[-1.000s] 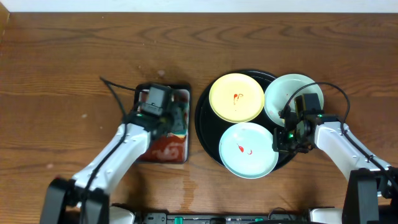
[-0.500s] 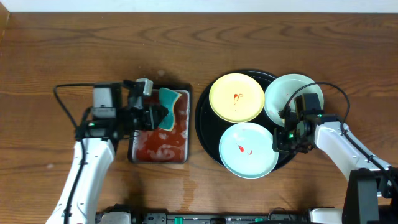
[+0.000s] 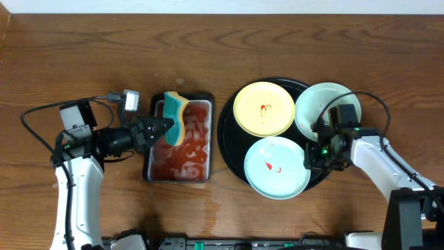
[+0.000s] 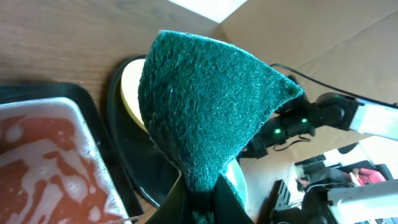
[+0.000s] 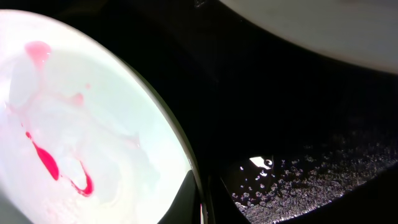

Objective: Clean dirty plates on tray and stack at the side
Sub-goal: 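Lift the sponge out of the tray with the left gripper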

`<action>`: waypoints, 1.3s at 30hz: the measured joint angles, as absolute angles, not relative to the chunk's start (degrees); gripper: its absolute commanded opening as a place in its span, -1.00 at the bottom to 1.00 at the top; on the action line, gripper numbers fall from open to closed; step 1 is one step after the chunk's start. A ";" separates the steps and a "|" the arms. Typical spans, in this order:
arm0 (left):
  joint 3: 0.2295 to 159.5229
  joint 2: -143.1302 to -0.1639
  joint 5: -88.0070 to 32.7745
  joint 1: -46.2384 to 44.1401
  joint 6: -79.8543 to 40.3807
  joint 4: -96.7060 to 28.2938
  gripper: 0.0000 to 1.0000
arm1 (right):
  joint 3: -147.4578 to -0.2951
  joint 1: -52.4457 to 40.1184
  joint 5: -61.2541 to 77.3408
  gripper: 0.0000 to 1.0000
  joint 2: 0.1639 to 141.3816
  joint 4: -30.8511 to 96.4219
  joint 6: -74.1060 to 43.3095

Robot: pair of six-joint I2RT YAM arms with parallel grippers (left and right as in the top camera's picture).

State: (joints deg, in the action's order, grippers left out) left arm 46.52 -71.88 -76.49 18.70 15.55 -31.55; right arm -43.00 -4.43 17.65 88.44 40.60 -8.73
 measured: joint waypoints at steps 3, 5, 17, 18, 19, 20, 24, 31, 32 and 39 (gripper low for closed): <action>46.52 -71.88 -77.56 18.76 16.01 -31.55 -0.86 | -43.00 -4.43 17.67 -0.97 88.44 40.62 -8.73; 46.52 -71.88 -78.02 18.76 16.36 -31.55 -0.85 | -43.00 -4.43 17.67 -0.97 88.44 40.62 -8.73; 46.52 -71.88 -78.30 18.76 16.56 -31.55 -0.86 | -43.00 -4.43 17.85 -0.98 88.44 40.62 -8.73; 46.52 -71.88 -78.30 18.76 16.56 -31.55 -0.86 | -43.00 -4.43 17.85 -0.98 88.44 40.62 -8.73; 46.52 -71.88 -78.32 18.76 16.56 -31.55 -0.86 | -43.00 -4.43 17.85 -0.97 88.44 40.62 -8.73; 46.52 -71.88 -78.32 18.76 16.56 -31.55 -0.85 | -43.00 -4.43 17.85 -0.98 88.44 40.62 -8.73; 46.52 -71.88 -78.30 18.76 16.56 -31.55 -0.86 | -43.00 -4.43 17.85 -0.97 88.44 40.62 -8.73; 46.52 -71.88 -76.93 18.48 15.75 -31.46 -0.85 | -43.00 -4.43 17.87 -0.97 88.44 40.64 -8.73; 46.52 -71.88 -75.05 18.04 14.35 -31.18 -0.86 | -43.00 -4.43 17.87 -0.98 88.44 40.64 -8.73; 46.52 -72.38 -43.75 8.40 -4.16 -29.98 -0.85 | -43.00 -4.43 17.87 -0.97 88.44 40.62 -8.73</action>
